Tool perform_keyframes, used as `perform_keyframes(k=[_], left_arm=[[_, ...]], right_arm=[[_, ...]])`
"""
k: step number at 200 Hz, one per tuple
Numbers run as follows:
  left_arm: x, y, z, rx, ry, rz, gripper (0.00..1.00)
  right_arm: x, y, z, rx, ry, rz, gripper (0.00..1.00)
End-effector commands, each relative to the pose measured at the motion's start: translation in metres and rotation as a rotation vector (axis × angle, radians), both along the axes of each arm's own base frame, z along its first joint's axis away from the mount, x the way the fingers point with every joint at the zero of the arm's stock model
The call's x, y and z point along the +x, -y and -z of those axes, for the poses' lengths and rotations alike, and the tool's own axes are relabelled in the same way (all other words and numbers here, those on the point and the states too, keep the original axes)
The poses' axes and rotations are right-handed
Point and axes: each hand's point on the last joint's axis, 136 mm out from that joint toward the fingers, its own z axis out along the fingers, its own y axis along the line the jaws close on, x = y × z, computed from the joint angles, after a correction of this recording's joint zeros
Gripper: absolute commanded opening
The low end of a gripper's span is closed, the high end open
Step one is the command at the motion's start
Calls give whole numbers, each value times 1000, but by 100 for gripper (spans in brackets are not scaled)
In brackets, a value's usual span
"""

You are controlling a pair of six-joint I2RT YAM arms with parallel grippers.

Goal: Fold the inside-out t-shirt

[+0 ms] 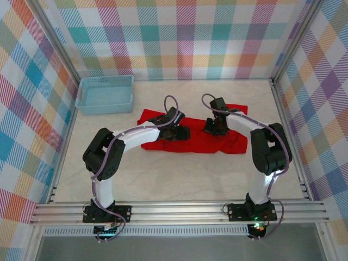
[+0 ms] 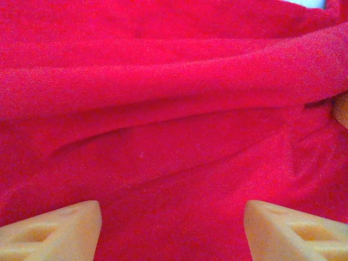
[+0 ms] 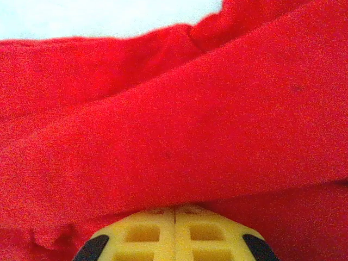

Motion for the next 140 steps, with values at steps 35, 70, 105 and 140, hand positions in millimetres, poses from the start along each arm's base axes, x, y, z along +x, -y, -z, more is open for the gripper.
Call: perform_keyframes(k=[35,70,105,140], left_arm=[[5,-3,-19,-47,55,-50,72],[2,-9,-20,-68,74,-76,73],[0,-11,-18,-64,72,-73,73],[1,-6,-17,-60,48,-58,73]], right_arm=[[-4,-18,-22,56,59,-11,42],[-1,-20,-5,23,16,-4,49],[3,-19,0,-3,12,-5,27],[-6,-28,-26,-37,82,-57,2]])
